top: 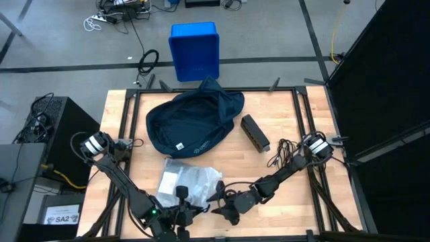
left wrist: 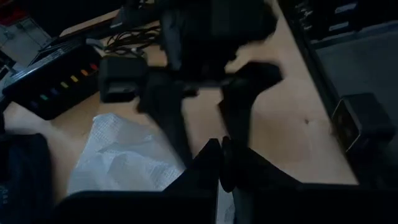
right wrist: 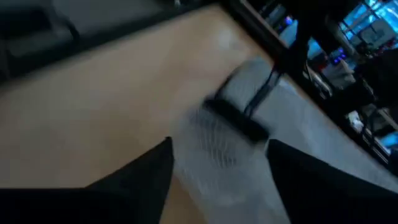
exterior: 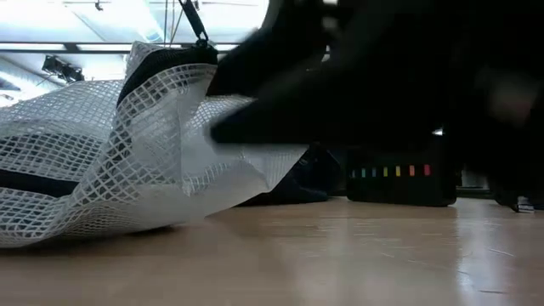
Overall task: Unpack backpack
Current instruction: Open the white white mesh envelope
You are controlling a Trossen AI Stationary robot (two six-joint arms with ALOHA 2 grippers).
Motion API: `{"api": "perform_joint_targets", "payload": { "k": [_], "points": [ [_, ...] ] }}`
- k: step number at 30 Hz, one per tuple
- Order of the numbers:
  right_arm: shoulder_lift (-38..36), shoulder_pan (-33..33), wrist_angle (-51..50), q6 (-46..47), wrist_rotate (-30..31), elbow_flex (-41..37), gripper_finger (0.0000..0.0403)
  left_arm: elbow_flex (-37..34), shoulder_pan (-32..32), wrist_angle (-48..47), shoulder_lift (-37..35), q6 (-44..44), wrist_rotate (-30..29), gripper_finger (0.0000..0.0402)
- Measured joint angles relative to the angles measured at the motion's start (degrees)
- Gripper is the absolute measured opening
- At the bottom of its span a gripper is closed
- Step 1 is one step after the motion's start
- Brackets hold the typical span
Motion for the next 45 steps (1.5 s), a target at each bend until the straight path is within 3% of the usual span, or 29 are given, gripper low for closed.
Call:
{"api": "perform_joint_targets", "payload": {
  "k": [6, 10, 18, 28, 38, 45],
  "points": [
    [-0.15, 2.09, 4.63, -9.44, 11.80, 0.11, 0.0305, 0.00, -0.02, 0.54, 0.27, -0.13, 0.68, 0.0000],
    [-0.26, 2.97, 5.16, -10.73, 12.53, 0.13, 0.0312, 0.00, 0.02, 0.88, 1.14, 0.12, 1.92, 0.0000],
    [-0.26, 1.03, 2.66, -7.51, 4.65, 0.13, 0.0298, -0.02, 1.12, 3.52, 1.20, 2.97, 3.15, 0.0000],
    [-0.26, 0.03, 2.42, -2.67, 0.13, 0.13, 0.0297, -0.02, 6.51, 11.81, 1.93, 11.88, 8.89, 0.0000],
    [-0.26, -2.26, -3.39, 4.01, -0.02, 0.13, 0.0240, -0.04, 8.63, 16.58, 2.36, 15.11, 11.19, 0.0000],
    [-0.37, -3.30, -9.03, 9.97, 2.84, 0.17, 0.0127, -0.09, 7.14, 17.88, 2.39, 15.99, 11.35, 0.0000]
  ]
}}
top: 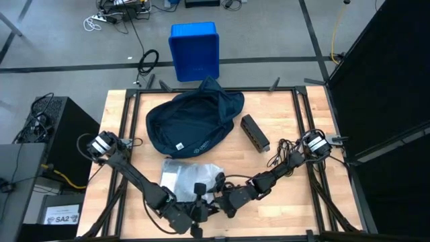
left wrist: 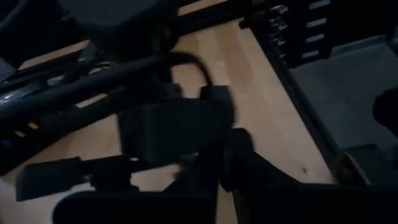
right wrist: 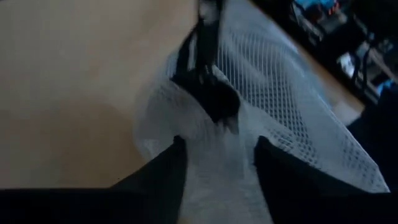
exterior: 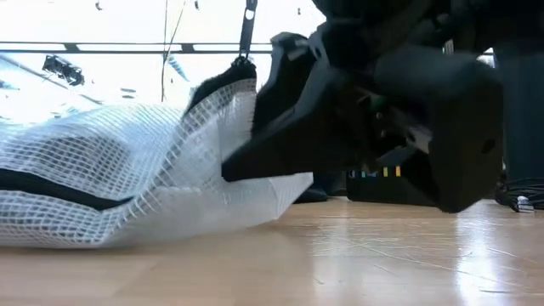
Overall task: Unpack backpack
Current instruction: Open the white white mesh envelope
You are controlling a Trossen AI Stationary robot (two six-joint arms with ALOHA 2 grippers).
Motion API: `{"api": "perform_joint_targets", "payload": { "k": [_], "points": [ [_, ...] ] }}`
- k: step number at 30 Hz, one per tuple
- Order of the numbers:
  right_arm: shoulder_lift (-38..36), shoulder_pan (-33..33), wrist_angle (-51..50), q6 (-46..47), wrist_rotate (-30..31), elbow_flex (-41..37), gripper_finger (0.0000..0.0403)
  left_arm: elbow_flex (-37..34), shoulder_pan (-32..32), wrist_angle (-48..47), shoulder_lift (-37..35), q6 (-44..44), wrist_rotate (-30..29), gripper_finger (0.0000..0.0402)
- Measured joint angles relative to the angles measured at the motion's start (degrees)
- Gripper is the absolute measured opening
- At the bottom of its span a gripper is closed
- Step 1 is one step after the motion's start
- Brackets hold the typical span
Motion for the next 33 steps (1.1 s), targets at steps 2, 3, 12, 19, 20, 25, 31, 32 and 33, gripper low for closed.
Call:
{"api": "perform_joint_targets", "payload": {
  "k": [2, 3, 12, 19, 20, 25, 31, 32, 33],
  "points": [
    [-0.02, -0.02, -2.22, 0.72, 0.49, 0.02, 0.0085, -0.01, -1.20, -0.23, 0.06, -0.03, -0.06, 0.0000],
    [-0.07, -0.02, -3.16, 0.82, 0.51, 0.09, 0.0063, -0.02, -1.75, -0.44, 0.06, -0.12, -0.17, 0.0000],
    [-0.03, 0.47, -5.30, 1.14, 1.22, -0.01, 0.0002, 0.02, -5.78, -12.73, 0.01, -18.99, -1.19, 0.0000],
    [-0.28, 3.94, -6.95, 3.51, 6.42, -0.15, 0.0000, -2.87, -8.32, -20.60, -0.16, -32.20, -3.28, 0.0000],
    [-0.69, 4.64, -7.09, 3.45, 7.47, -0.19, 0.0000, -3.76, -8.52, -20.64, -0.15, -33.69, -3.34, 0.0000],
    [-5.17, 7.64, -7.50, 2.91, 11.47, -0.24, 0.0000, -8.73, -9.48, -19.11, -0.14, -38.74, -5.51, 0.0000],
    [-7.54, 8.70, -8.68, 6.90, 12.27, -0.22, 0.0000, -10.94, -8.89, -15.46, -0.16, -35.60, -8.46, 0.0000],
    [-7.54, 8.68, -8.99, 7.52, 12.26, -0.22, 0.0002, -10.95, -8.64, -14.71, -0.15, -34.26, -8.50, 0.0000],
    [-7.54, 8.68, -9.08, 7.78, 12.07, -0.22, 0.0005, -10.95, -8.34, -13.82, -0.15, -32.78, -8.50, 0.0000]
  ]
}}
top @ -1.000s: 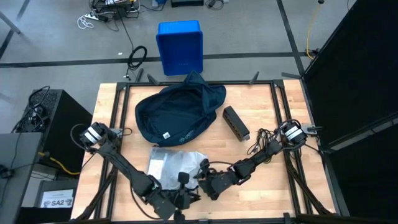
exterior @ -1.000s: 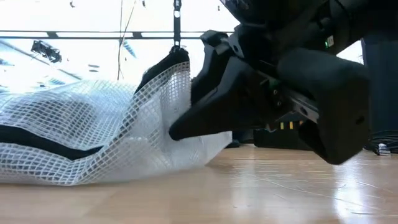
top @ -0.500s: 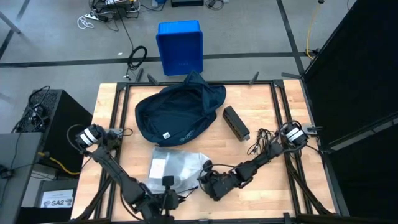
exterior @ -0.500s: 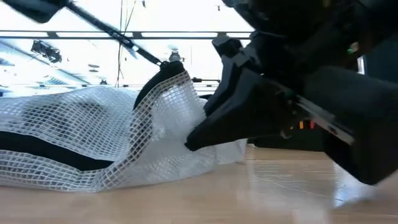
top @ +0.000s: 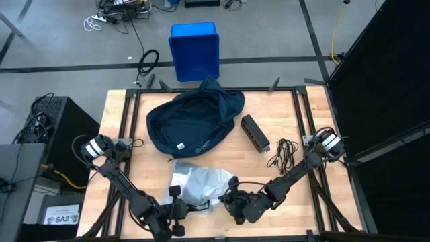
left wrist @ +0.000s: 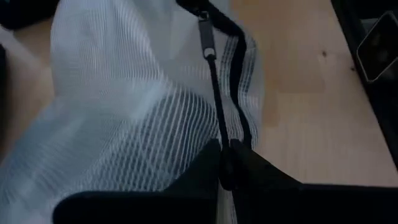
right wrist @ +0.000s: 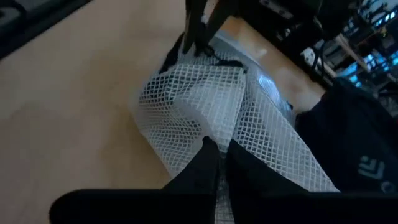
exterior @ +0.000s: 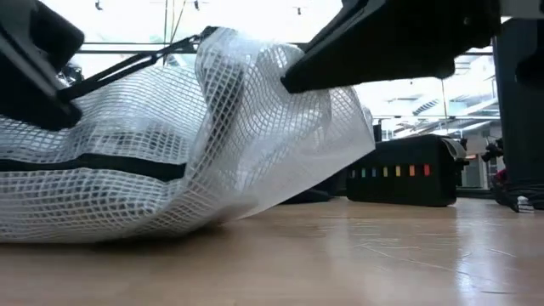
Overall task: Unpack backpack
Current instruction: Open the white white mesh envelope
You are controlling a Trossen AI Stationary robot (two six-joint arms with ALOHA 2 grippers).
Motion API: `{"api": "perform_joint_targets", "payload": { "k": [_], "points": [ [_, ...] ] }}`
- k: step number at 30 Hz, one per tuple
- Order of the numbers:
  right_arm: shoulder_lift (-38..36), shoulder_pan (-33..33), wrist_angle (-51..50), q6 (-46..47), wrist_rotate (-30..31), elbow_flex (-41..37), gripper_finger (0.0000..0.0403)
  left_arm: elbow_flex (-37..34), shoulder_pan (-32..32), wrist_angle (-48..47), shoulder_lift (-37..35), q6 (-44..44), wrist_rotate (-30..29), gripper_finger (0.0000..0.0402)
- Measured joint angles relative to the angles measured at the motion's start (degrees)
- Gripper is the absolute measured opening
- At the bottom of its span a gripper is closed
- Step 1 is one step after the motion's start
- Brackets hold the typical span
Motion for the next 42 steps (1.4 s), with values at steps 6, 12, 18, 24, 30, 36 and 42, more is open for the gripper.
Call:
{"api": "perform_joint_targets", "payload": {
  "k": [6, 12, 18, 24, 30, 36, 42],
  "points": [
    [-0.25, 1.04, 0.57, 1.55, -1.13, 0.00, 0.0059, 0.15, 0.37, 3.69, 0.01, 5.77, 0.19, 0.0000],
    [-0.48, 0.96, 1.13, 6.95, -3.74, 0.11, 0.0140, 2.08, 0.39, 3.59, 0.01, 9.85, 0.17, 0.0000],
    [-0.48, 1.16, 5.54, 7.56, -8.07, 0.11, 0.0200, 4.89, 0.42, 3.67, 0.01, 14.59, -0.97, 0.0000],
    [-0.47, 1.03, 7.60, 7.62, -10.31, 0.11, 0.0221, 6.01, 1.14, 3.66, 0.01, 15.69, -0.97, 0.0000],
    [0.42, -0.50, 6.26, 10.94, -12.51, 0.11, 0.0201, 6.03, 1.72, 5.26, 0.01, 16.59, -0.94, 0.0000],
    [1.73, -1.63, 7.65, 11.58, -17.27, 0.19, 0.0162, 6.03, 2.01, 6.26, 0.01, 17.93, -0.94, 0.0000],
    [2.96, -3.17, 9.16, 12.59, -21.76, 0.10, 0.0107, 6.03, 2.03, 7.41, 0.05, 18.25, -0.88, 0.0000]
  ]
}}
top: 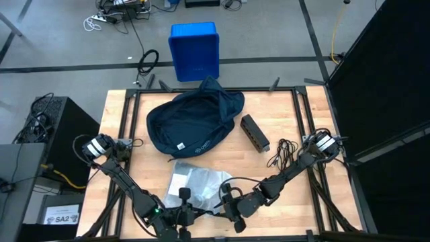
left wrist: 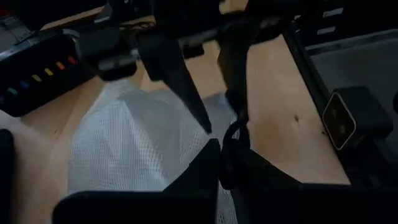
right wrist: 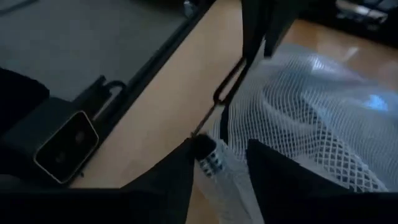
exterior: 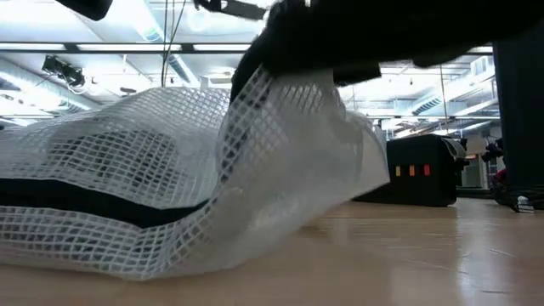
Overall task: Unpack backpack
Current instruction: Open the white white mesh envelope
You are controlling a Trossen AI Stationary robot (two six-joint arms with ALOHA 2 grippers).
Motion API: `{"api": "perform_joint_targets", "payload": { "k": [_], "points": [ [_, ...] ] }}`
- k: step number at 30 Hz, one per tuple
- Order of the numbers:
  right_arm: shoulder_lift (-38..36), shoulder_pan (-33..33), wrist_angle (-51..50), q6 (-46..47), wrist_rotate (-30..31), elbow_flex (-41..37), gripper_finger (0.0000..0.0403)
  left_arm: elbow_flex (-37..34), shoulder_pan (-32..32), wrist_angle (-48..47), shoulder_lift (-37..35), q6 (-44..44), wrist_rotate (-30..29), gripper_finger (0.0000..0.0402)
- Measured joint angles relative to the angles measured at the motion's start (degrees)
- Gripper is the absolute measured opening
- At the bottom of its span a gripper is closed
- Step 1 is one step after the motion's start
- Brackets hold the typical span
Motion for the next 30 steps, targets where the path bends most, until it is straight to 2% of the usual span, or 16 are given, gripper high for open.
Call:
{"api": "perform_joint_targets", "payload": {
  "k": [7, 15, 22, 30],
  "points": [
    [0.01, 0.15, 4.84, -2.87, -2.73, 0.01, 0.0014, 0.00, -0.22, 0.05, 0.00, 0.01, 0.46, 0.0000],
    [0.01, 0.61, 2.48, -2.47, -2.56, 0.03, 0.0003, 0.02, -2.57, -0.65, 0.02, -0.09, 1.53, 0.0000],
    [0.01, 0.61, 2.13, -1.82, -2.49, 0.16, 0.0016, 0.04, -4.20, -1.24, 0.04, -1.54, 0.72, 0.0000],
    [0.01, 1.34, 1.76, -3.76, -2.68, 0.03, 0.0106, 0.04, -4.32, -0.85, 0.04, -1.71, 0.26, 0.0000]
  ]
}}
